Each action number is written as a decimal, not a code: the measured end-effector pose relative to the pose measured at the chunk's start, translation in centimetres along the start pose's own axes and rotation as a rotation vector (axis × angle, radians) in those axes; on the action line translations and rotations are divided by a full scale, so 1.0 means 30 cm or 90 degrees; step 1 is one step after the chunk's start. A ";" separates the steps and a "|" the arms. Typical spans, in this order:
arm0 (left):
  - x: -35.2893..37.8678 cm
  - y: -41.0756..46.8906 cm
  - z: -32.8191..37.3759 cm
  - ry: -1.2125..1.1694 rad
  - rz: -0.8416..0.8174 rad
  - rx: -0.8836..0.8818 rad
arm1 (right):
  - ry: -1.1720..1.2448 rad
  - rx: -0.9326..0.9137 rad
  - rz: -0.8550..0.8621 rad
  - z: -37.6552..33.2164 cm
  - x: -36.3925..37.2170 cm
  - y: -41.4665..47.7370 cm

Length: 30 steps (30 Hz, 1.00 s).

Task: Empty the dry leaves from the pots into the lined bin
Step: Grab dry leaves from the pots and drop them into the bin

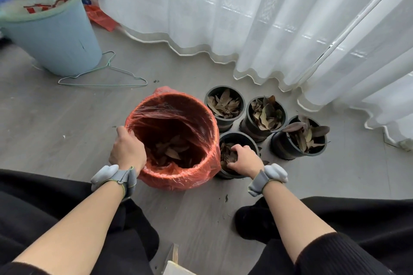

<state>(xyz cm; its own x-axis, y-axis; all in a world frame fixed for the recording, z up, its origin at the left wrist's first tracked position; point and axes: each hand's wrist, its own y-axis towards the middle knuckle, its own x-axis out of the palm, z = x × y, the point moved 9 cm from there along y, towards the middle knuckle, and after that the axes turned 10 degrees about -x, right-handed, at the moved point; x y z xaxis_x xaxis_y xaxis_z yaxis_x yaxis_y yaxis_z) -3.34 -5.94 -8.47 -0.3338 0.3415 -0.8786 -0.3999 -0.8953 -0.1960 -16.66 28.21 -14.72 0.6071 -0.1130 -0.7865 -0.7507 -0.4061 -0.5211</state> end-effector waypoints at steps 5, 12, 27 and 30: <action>0.001 0.003 0.001 0.000 0.010 0.007 | -0.095 -0.011 -0.016 -0.027 0.088 0.042; 0.000 0.012 -0.006 0.011 0.027 0.001 | -0.051 -0.076 0.046 -0.020 0.061 0.079; 0.005 0.009 -0.015 0.013 0.005 0.002 | 0.248 -0.051 0.247 0.037 -0.142 -0.011; 0.007 0.007 -0.019 0.015 0.000 0.001 | 0.291 -0.047 0.272 0.040 -0.159 -0.027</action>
<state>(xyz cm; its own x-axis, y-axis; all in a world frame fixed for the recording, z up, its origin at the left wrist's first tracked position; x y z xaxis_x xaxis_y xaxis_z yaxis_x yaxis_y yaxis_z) -3.00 -6.22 -8.94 -0.3134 0.3350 -0.8886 -0.4013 -0.8948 -0.1958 -19.26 30.18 -10.96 0.3205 -0.6481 -0.6909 -0.9413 -0.2996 -0.1556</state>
